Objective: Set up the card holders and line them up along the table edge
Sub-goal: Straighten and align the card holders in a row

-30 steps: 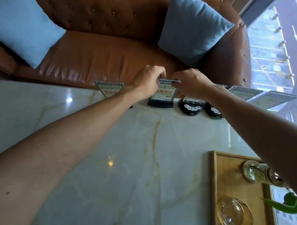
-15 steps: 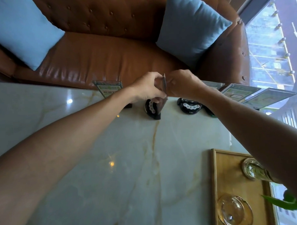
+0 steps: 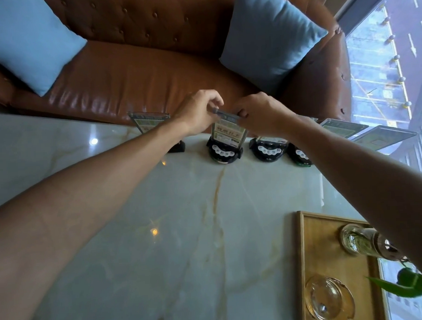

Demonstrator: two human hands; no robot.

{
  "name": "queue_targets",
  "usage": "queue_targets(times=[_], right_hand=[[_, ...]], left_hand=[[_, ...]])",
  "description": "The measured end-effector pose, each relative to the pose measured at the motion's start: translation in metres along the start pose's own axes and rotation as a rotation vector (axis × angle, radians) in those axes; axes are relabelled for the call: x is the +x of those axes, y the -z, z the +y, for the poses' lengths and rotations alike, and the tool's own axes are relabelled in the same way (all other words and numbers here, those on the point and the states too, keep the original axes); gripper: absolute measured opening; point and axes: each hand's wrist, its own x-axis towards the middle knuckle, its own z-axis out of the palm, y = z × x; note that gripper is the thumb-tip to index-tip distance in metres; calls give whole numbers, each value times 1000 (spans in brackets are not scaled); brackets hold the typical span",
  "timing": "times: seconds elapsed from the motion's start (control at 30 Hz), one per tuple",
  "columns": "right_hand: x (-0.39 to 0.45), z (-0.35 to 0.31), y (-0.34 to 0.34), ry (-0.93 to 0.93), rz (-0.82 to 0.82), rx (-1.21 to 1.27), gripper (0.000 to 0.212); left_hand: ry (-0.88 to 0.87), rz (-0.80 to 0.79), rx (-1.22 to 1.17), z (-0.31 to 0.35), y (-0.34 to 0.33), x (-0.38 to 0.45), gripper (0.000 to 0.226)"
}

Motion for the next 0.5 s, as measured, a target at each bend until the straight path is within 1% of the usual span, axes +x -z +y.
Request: queue_targets(times=[0.2, 0.5], right_hand=[[-2, 8, 5, -19, 38, -76, 28], [-2, 20, 9, -63, 61, -140, 27]], left_hand=[[-48, 106, 54, 2, -9, 0, 13], [-71, 87, 50, 15, -13, 4, 14]])
